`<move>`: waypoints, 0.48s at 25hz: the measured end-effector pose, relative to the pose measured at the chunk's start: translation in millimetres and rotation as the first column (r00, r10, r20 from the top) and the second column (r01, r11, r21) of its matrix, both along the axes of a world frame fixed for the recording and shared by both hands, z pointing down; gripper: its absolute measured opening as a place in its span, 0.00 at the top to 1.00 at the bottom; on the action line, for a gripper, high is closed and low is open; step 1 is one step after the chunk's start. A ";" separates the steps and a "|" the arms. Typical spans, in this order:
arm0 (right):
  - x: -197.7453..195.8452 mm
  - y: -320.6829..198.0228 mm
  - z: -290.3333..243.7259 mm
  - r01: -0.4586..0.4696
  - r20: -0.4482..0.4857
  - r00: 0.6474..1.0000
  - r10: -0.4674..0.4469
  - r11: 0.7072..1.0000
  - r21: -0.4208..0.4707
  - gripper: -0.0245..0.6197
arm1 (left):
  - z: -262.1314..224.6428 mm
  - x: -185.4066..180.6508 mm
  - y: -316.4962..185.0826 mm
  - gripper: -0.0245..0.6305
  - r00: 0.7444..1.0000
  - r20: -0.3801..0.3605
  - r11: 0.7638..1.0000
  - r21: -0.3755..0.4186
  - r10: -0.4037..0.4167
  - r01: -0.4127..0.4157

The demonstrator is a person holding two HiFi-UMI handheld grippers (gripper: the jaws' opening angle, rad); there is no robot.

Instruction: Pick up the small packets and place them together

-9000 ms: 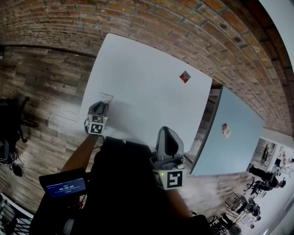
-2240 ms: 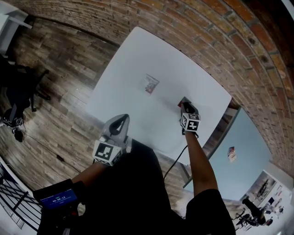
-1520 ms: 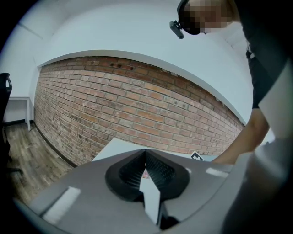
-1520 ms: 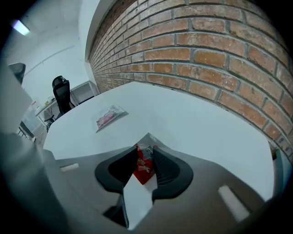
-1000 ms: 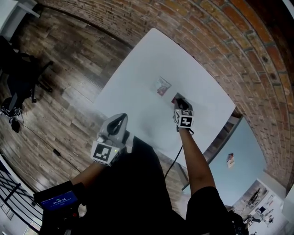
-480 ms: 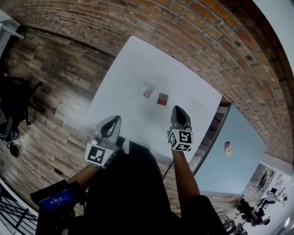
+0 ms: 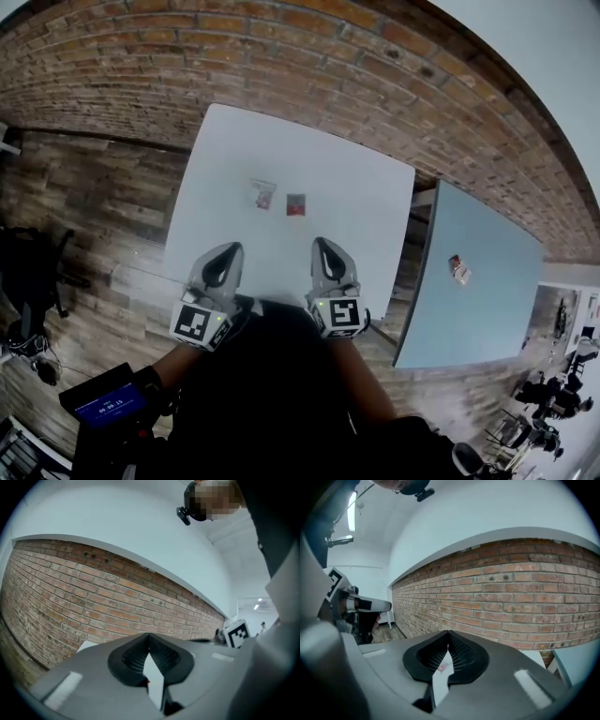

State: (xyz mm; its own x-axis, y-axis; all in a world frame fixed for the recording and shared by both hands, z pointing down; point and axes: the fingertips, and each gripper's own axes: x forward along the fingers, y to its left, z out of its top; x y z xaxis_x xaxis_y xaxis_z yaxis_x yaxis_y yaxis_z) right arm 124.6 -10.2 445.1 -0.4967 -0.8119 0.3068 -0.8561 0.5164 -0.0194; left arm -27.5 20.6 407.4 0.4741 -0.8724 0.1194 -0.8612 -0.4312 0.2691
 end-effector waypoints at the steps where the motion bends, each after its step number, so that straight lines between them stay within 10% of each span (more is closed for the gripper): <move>1: -0.6 -9.6 11.2 0.010 -0.011 1.000 -0.011 1.000 -0.023 0.96 | 0.3 1.4 1.0 0.96 1.000 0.002 1.000 0.002 0.004 -0.004; 12: 7.2 -87.4 119.3 0.081 -0.150 0.982 -0.114 0.975 -0.208 0.78 | -2.0 -8.6 3.1 0.96 0.997 0.014 0.997 0.023 -0.070 0.069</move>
State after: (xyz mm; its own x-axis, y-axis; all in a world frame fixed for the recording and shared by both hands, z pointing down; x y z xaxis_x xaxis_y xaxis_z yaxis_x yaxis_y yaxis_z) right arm 131.8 -97.6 564.3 -0.5017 -0.6760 0.5398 -0.8022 0.5971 0.0021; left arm -36.1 23.7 405.4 0.4105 -0.9057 0.1056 -0.8931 -0.3760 0.2469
